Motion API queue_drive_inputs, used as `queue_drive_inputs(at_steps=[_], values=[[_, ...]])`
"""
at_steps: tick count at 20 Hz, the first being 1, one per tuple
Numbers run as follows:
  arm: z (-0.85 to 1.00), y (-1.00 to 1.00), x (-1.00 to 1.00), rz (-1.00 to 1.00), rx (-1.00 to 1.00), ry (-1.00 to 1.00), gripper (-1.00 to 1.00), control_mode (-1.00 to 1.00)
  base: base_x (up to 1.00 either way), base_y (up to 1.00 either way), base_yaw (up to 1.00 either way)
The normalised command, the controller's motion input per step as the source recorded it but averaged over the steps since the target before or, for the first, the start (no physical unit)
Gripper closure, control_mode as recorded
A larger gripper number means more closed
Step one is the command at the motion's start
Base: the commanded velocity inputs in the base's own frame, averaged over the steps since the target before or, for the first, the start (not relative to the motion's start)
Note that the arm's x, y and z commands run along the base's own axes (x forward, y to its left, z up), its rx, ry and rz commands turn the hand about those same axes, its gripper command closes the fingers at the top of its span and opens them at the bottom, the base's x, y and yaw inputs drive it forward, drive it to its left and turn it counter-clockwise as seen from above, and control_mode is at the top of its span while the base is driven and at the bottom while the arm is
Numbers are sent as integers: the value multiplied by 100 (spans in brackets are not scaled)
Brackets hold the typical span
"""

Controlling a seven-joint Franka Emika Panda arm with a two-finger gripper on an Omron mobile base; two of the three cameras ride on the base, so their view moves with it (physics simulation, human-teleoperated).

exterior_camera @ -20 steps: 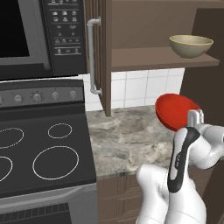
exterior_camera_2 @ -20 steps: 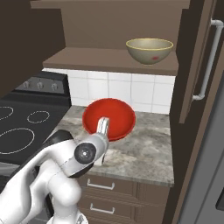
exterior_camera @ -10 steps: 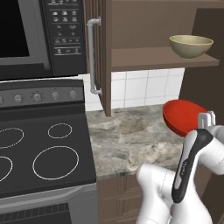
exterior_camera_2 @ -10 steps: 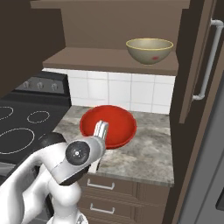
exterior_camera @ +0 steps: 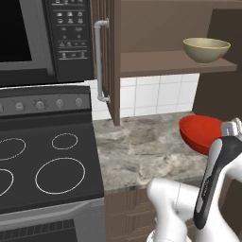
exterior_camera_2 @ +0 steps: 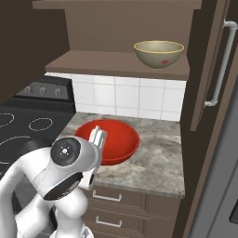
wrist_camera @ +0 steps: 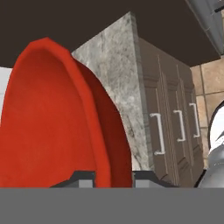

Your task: Open the cabinet. Pick the bowls from the counter and place them in the cabinet. Then close the cabinet.

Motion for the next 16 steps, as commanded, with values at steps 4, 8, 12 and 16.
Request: queue_drive_inputs(at_steps=[4, 8, 12, 16], values=[[36, 28, -57, 0, -4, -12, 100, -100, 0, 0, 0], [36, 11, -48, 0, -1, -18, 100, -100, 0, 0, 0], [16, 0, -19, -3, 0, 0, 100, -100, 0, 0, 0], [13, 4, -33, -3, 0, -3, 100, -100, 0, 0, 0]])
